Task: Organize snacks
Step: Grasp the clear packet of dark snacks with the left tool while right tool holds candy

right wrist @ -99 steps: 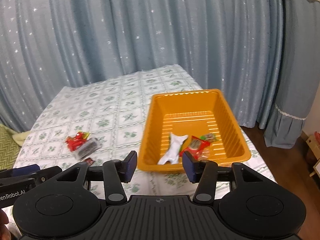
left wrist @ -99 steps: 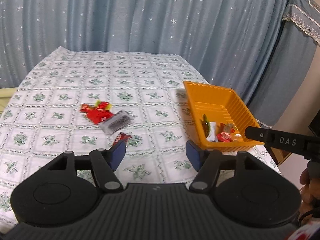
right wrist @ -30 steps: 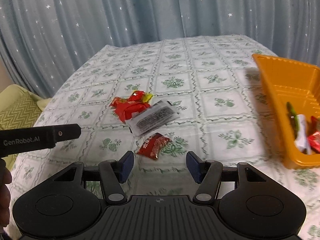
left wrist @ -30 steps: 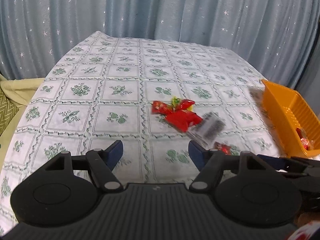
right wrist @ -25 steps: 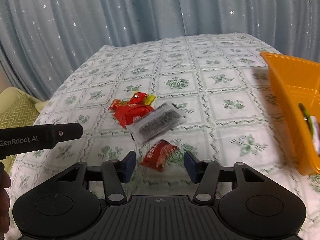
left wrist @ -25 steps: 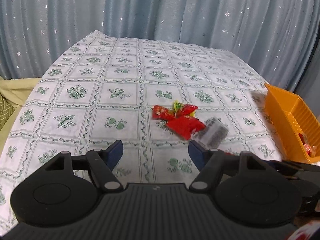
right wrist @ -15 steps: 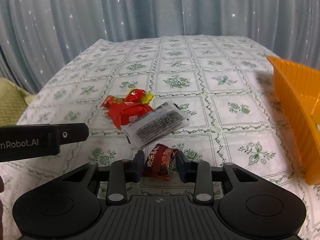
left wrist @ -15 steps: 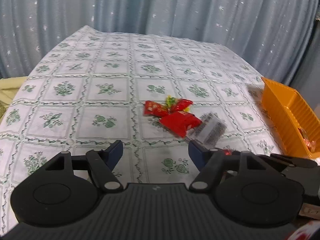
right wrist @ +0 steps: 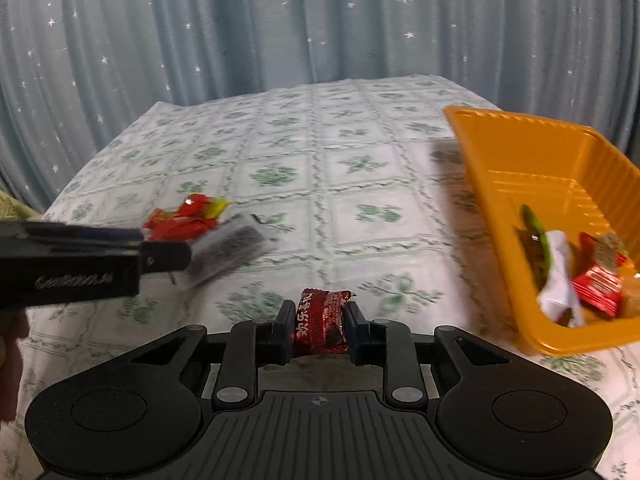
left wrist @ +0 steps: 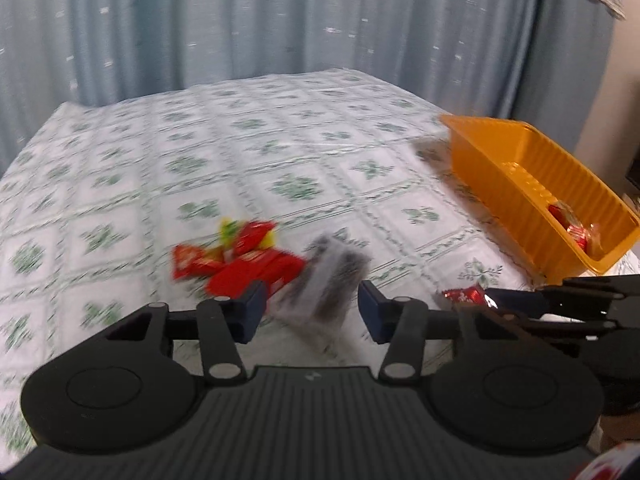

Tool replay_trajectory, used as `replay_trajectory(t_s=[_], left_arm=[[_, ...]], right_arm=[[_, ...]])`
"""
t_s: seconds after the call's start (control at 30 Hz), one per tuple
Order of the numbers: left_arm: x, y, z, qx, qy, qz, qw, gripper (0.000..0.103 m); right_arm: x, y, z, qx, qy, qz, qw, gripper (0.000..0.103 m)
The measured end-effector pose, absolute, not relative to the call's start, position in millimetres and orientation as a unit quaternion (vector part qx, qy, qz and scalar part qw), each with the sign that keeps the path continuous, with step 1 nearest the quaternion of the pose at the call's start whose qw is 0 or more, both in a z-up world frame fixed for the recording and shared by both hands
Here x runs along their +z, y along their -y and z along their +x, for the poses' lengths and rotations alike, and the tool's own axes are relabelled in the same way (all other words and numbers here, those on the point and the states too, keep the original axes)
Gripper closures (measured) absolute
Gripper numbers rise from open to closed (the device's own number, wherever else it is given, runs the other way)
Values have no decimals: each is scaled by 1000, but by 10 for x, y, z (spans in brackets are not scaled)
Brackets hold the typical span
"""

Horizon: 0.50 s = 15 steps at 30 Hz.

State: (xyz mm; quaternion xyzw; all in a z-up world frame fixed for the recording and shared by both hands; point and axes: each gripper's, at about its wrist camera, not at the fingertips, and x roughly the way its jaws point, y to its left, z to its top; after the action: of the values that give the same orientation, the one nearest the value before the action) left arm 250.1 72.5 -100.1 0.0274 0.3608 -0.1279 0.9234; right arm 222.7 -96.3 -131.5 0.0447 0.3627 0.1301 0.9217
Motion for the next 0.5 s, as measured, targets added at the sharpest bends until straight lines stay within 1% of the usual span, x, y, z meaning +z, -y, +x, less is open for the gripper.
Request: replay_trajectory(t_s=[0.2, 0.5], left_arm=[[-1102, -544, 2716, -155, -367, 67, 915, 56], [-1224, -383, 2939, -161, -403, 118, 893, 56]], right_arm=[[-1364, 1114, 2196, 124, -368, 55, 920, 77], [-1396, 1178, 2183, 130, -366, 60, 919, 77]])
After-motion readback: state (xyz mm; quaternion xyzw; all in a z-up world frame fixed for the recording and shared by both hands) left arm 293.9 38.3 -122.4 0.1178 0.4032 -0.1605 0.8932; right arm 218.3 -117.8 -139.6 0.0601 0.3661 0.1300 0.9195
